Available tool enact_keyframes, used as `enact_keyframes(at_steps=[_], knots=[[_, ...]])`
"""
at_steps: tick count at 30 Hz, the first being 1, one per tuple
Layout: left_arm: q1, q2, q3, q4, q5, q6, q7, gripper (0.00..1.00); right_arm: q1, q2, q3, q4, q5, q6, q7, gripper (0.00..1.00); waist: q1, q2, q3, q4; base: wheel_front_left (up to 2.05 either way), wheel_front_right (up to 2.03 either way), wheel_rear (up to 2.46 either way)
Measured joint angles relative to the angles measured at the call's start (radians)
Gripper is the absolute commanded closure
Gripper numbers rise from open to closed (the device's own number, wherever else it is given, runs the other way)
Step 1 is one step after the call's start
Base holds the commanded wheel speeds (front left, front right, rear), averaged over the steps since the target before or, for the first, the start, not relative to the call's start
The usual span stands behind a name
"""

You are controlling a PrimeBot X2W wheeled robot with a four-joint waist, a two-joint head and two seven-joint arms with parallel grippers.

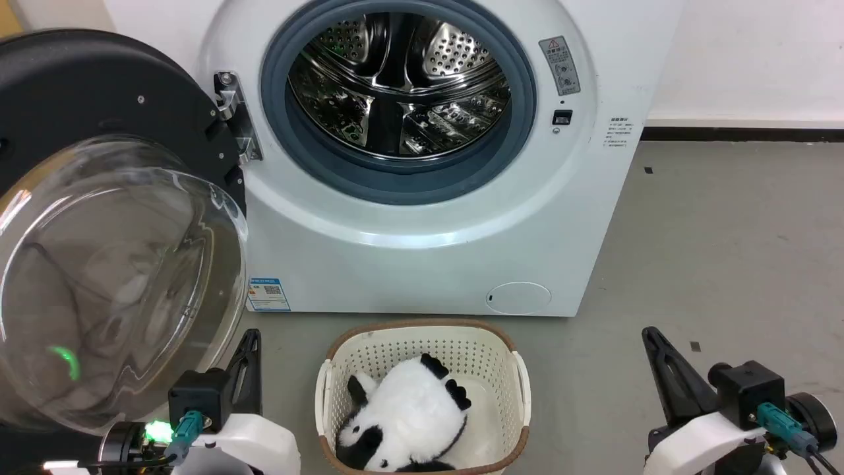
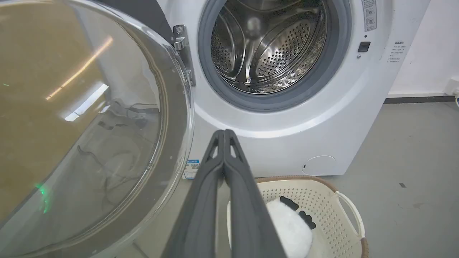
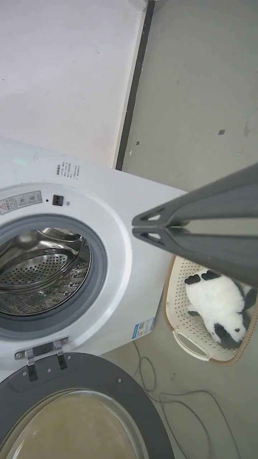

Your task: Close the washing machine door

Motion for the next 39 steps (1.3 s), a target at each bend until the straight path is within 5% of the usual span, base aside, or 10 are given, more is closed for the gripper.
enact_keyframes(at_steps=[22, 23, 39], knots=[[0.0, 0.0, 0.0, 0.001, 0.0, 0.001, 0.0, 1.0, 0.0, 0.0, 0.0, 0.0, 0.001, 0.0, 0.0, 1.0, 0.0, 0.0, 0.0, 0.0, 0.0, 0.0, 0.0], [0.0, 0.0, -0.001, 0.001, 0.0, 0.002, 0.0, 0.0, 0.0, 0.0, 0.0, 0.0, 0.001, 0.0, 0.0, 0.0, 0.0, 0.0, 0.0, 0.0, 0.0, 0.0, 0.0], [0.002, 0.0, -0.007, 0.001, -0.011, 0.003, -0.02, 0.0, 0.001, 0.0, -0.006, 0.005, 0.013, 0.0, -0.021, 0.0, 0.0, 0.0, 0.001, 0.005, 0.0, 0.0, 0.0]])
